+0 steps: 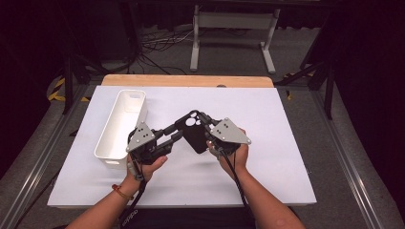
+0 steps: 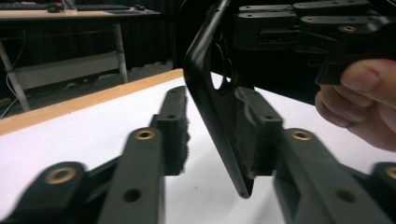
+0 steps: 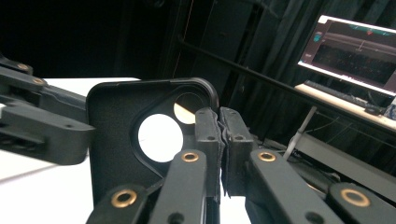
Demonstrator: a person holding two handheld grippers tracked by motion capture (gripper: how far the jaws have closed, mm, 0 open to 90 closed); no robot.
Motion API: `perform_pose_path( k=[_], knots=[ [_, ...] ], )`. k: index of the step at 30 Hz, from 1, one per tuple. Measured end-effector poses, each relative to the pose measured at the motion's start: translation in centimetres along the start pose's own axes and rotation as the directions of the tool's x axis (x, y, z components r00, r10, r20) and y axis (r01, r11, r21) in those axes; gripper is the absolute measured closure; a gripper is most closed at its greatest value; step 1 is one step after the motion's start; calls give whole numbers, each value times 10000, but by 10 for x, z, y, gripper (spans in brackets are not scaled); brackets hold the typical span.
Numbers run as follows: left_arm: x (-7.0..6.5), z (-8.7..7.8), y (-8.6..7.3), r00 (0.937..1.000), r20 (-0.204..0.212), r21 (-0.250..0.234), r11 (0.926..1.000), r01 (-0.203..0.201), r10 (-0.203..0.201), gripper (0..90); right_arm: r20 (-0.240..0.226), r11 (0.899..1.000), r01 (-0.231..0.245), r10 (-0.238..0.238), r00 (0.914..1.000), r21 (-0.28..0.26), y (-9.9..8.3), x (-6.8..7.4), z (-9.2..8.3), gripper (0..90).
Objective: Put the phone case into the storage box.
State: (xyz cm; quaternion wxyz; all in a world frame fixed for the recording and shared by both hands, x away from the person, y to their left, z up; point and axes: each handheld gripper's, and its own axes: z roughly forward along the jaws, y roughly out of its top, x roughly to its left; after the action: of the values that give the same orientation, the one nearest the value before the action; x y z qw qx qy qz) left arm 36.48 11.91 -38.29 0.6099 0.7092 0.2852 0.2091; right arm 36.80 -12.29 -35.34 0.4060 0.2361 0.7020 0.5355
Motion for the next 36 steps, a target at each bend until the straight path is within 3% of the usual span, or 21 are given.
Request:
perform_pose_path(
  k=[2, 4, 10, 17, 20, 25, 31, 33, 36],
  knots=[
    [2, 1, 1, 9996, 21, -130, 9995, 270, -270, 703, 33, 9999, -56, 56, 10000, -92, 1, 2, -2, 879],
    [3, 0, 1, 9993, -121, -421, 9985, 350, -356, 771, 61, 9996, -199, 200, 9998, -182, 1, 5, -4, 878],
    [8, -6, 2, 9985, -248, -575, 9973, 463, -478, 818, 115, 9987, -358, 362, 9993, -365, 0, 12, -6, 871],
    [12, -10, 6, 9998, -185, -528, 9986, 61, -71, 831, -12, 9982, -488, 488, 9988, -350, -1, 15, -4, 864],
    [12, -11, 6, 9999, -131, -501, 9987, 99, -106, 832, -136, 9986, -410, 405, 9991, -337, -1, 15, -5, 855],
    [11, -14, 11, 9993, -278, -438, 9987, -279, 267, 834, -281, 9986, -400, 391, 9988, -341, 0, 15, -6, 835],
    [13, -16, 13, 9982, -466, -399, 9984, -397, 379, 837, -507, 9989, -310, 291, 9983, -360, 3, 15, -10, 720],
    [14, -17, 14, 9983, -429, -352, 9986, -404, 389, 837, -770, 9986, -314, 280, 9966, -428, 3, 15, -13, 709],
    [13, -19, 16, 9974, -463, -308, 9979, -561, 547, 837, -708, 9985, -353, 323, 9970, -407, -1, 13, -20, 690]
  ],
)
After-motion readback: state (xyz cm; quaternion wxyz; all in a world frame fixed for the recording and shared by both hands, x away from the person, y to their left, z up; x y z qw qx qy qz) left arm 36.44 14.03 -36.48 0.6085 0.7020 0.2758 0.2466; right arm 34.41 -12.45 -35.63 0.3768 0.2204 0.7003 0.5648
